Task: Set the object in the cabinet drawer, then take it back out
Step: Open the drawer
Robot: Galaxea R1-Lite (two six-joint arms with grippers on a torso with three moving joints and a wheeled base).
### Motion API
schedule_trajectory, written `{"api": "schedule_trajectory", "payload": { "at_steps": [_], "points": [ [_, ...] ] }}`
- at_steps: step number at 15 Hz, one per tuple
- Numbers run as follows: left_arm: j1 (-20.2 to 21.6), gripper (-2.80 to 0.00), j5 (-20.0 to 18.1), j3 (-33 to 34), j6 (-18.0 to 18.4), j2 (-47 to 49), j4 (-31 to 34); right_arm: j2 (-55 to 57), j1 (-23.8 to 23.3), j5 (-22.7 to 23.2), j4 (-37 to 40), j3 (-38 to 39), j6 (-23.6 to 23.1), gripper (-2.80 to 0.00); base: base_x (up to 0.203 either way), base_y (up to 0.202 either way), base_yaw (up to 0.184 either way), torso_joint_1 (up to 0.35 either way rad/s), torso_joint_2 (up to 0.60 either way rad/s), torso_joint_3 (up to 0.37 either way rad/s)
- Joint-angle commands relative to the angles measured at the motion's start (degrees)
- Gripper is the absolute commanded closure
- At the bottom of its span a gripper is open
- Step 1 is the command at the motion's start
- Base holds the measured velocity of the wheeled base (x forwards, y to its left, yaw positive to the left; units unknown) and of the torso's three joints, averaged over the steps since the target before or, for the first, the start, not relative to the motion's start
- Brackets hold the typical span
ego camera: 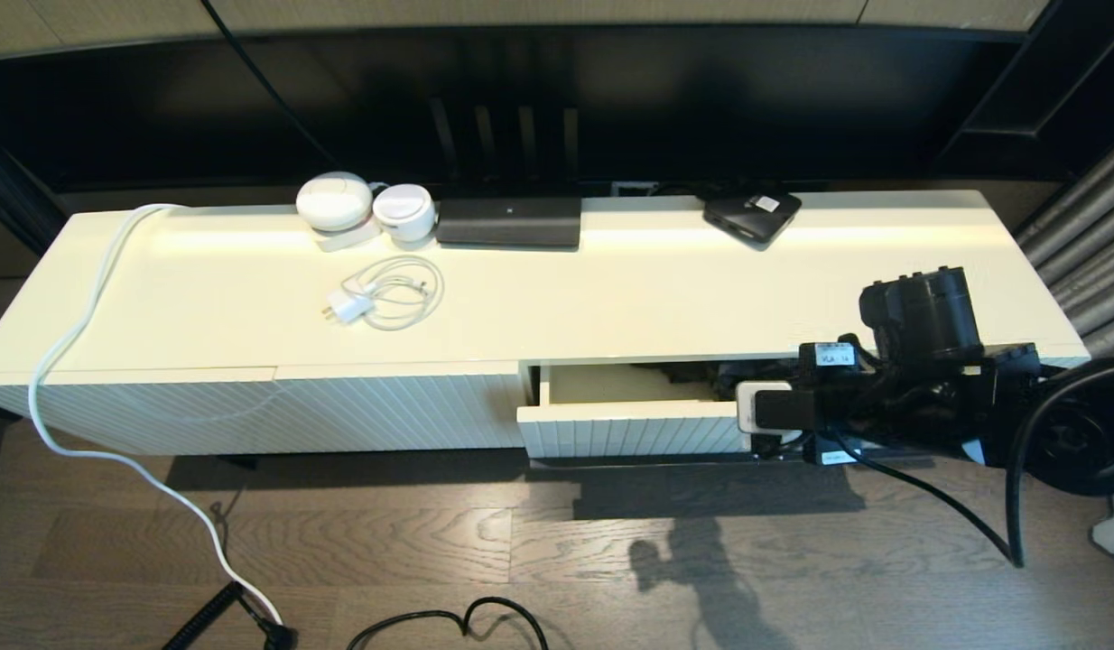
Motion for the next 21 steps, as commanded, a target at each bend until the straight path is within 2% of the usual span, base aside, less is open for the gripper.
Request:
{"api": "schedule_trajectory", "payload": {
  "at_steps": [1,11,21],
  "points": [
    [0.02,0.0,-0.02,0.0,0.01,-0.09,0.0,1.85,0.02,0.01,-0.16,-1.7,-0.43,0.0,0.0,0.0,0.0,0.0,0.0,0.0],
    [0.02,0.0,-0.02,0.0,0.01,-0.02,0.0,7.15,-2.43,0.05,-0.8,-5.64,-0.43,0.0,0.0,0.0,0.0,0.0,0.0,0.0],
    [-0.04,0.0,-0.02,0.0,0.01,-0.07,0.0,7.66,-1.91,-1.17,-0.1,-1.85,-0.72,0.0,0.0,0.0,0.0,0.0,0.0,0.0]
  ]
}}
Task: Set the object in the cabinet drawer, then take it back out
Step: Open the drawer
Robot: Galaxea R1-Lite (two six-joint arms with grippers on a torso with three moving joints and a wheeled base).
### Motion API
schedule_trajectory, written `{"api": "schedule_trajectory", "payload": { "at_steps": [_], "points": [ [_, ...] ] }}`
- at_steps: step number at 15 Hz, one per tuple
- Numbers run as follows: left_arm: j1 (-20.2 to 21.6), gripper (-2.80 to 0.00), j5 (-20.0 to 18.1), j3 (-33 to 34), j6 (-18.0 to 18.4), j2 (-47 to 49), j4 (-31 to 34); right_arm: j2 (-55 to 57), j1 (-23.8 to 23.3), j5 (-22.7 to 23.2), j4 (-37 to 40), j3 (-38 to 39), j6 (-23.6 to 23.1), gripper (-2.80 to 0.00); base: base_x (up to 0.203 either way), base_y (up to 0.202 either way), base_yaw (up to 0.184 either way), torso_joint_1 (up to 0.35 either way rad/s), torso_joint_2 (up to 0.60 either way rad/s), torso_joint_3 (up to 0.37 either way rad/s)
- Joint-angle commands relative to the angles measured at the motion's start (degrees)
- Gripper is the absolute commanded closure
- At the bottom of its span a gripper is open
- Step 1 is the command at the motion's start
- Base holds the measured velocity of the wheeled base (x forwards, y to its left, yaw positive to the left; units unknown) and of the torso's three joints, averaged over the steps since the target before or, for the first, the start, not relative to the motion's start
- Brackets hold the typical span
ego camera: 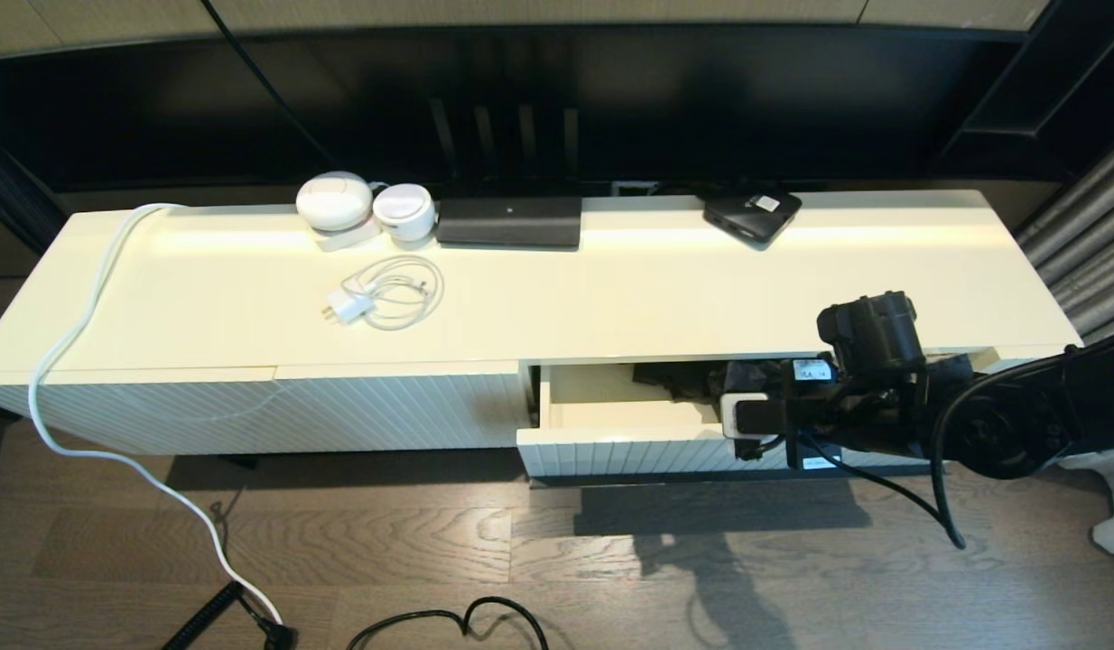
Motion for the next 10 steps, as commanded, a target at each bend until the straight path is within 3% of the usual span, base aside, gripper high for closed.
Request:
{"api": "schedule_trajectory", "payload": {
  "at_steps": [1,10],
  "points": [
    [0.02,0.0,-0.02,0.0,0.03,-0.06,0.0,-0.41,0.33,-0.24,-0.05,1.21,-0.53,0.0,0.0,0.0,0.0,0.0,0.0,0.0],
    [0.02,0.0,-0.02,0.0,0.03,-0.09,0.0,-4.42,2.32,-0.24,7.53,4.3,-0.44,0.0,0.0,0.0,0.0,0.0,0.0,0.0]
  ]
}}
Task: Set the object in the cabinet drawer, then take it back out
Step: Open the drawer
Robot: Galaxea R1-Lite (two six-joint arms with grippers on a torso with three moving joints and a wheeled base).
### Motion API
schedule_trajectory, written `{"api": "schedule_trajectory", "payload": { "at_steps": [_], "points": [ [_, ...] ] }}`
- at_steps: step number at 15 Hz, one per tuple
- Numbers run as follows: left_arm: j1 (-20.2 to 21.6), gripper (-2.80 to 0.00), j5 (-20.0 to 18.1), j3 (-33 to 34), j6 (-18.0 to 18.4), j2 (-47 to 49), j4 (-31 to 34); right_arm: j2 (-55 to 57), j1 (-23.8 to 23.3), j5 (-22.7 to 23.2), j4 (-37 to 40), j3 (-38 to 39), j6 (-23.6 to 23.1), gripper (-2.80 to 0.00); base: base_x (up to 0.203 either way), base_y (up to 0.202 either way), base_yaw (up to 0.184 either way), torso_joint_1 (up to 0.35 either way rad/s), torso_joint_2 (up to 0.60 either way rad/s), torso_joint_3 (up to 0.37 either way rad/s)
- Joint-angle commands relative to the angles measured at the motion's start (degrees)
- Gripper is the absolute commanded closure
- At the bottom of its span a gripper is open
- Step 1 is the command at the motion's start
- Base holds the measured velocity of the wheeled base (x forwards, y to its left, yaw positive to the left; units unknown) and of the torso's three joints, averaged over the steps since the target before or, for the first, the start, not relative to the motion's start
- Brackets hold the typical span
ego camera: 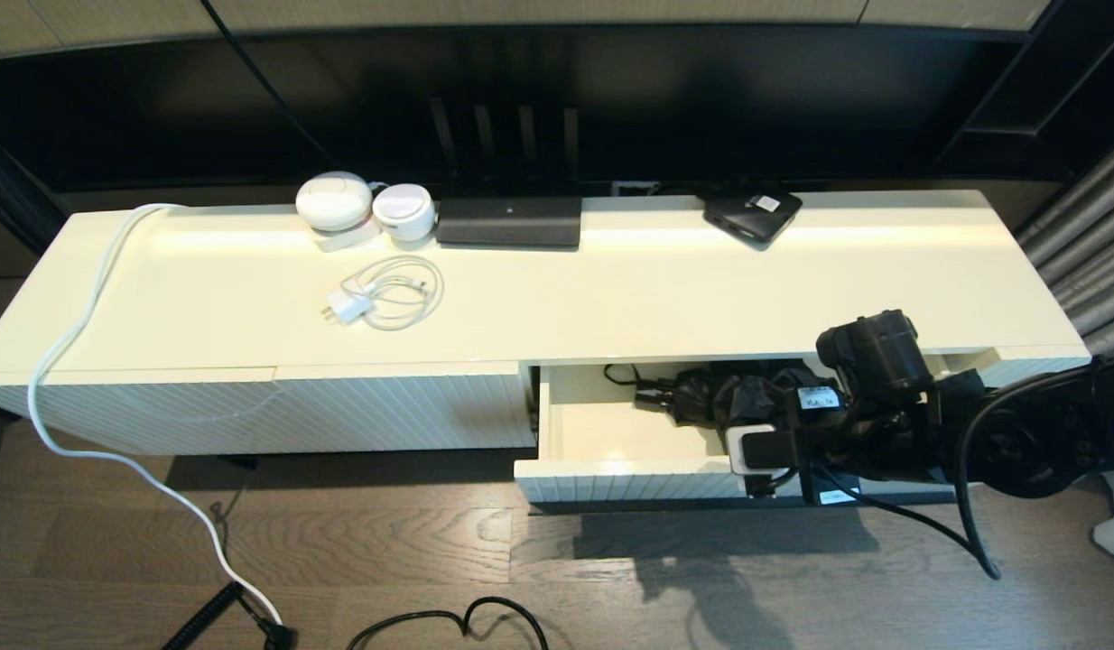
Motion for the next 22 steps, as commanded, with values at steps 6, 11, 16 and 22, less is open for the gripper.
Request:
{"api": "schedule_trajectory", "payload": {
  "at_steps": [6,11,16,22],
  "points": [
    [0.0,0.0,-0.02,0.0,0.03,-0.09,0.0,-3.62,1.16,0.15,-0.32,7.96,-0.07,0.0,0.0,0.0,0.0,0.0,0.0,0.0],
    [-0.09,0.0,-0.02,0.0,0.03,-0.09,0.0,-4.55,1.08,0.17,-0.53,11.95,0.02,0.0,0.0,0.0,0.0,0.0,0.0,0.0],
    [0.0,0.0,-0.02,0.0,0.03,-0.09,0.0,-5.84,1.17,0.17,-1.68,13.75,0.02,0.0,0.0,0.0,0.0,0.0,0.0,0.0],
    [0.0,0.0,-0.02,0.0,0.03,-0.09,0.0,-11.89,1.47,0.17,-1.69,13.55,1.06,0.0,0.0,0.0,0.0,0.0,0.0,0.0]
  ]
}}
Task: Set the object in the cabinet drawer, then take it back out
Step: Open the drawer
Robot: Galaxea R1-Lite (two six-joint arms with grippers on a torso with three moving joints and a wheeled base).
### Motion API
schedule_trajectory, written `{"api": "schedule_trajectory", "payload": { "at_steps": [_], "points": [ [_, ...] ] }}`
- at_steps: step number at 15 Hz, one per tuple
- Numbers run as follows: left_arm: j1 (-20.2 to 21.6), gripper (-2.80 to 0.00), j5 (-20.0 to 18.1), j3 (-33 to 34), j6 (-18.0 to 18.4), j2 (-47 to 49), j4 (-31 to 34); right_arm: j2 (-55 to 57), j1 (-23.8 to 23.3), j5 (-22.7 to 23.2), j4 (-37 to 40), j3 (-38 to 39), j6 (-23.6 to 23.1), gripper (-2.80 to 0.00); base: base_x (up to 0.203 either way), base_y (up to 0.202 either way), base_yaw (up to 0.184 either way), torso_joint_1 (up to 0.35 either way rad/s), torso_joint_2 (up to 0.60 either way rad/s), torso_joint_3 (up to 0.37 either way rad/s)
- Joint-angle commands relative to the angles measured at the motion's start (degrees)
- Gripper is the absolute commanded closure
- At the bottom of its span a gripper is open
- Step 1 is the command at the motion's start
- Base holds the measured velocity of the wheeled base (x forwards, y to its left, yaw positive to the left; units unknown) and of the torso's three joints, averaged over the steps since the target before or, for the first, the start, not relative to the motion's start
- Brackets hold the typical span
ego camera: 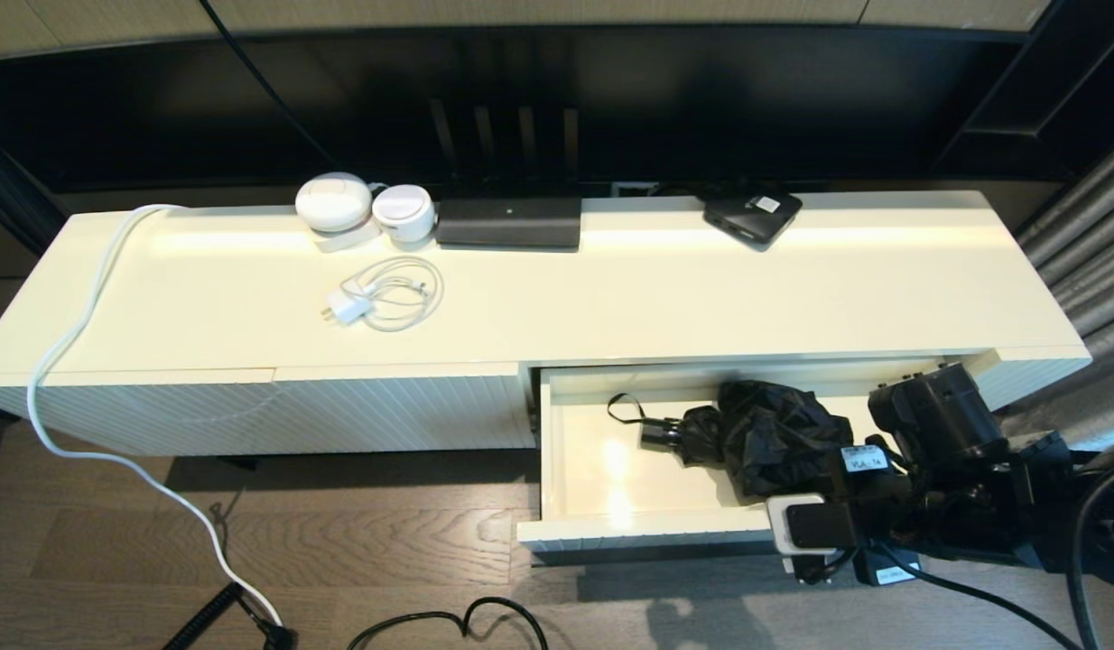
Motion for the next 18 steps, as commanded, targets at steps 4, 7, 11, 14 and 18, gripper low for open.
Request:
{"api": "schedule_trajectory", "payload": {
  "at_steps": [4,7,11,14,18],
  "points": [
    [0.02,0.0,-0.02,0.0,0.03,0.0,0.0,-10.37,0.21,-2.32,-0.6,0.02,0.06,0.0,0.0,0.0,0.0,0.0,0.0,0.0],
    [0.01,0.0,-0.02,0.0,0.03,-0.09,0.0,-15.85,0.67,-3.45,-0.19,1.53,-0.07,0.0,0.0,0.0,0.0,0.0,0.0,0.0],
    [-0.04,0.0,-0.02,0.0,0.03,-0.09,0.0,-22.48,0.79,-5.72,-0.14,6.65,-0.34,-0.18,0.0,0.0,0.0,0.0,0.0,0.0],
    [0.02,0.0,-0.02,0.0,0.03,-0.09,0.0,-22.54,0.9,-6.8,-0.11,7.24,-0.42,-2.8,0.0,0.0,0.0,0.0,0.0,0.0],
    [0.02,0.0,-0.02,0.0,0.03,-0.09,0.0,-15.33,3.94,-6.82,-0.24,2.59,-0.33,-2.8,0.0,0.0,0.0,0.0,0.0,0.0]
  ]
}}
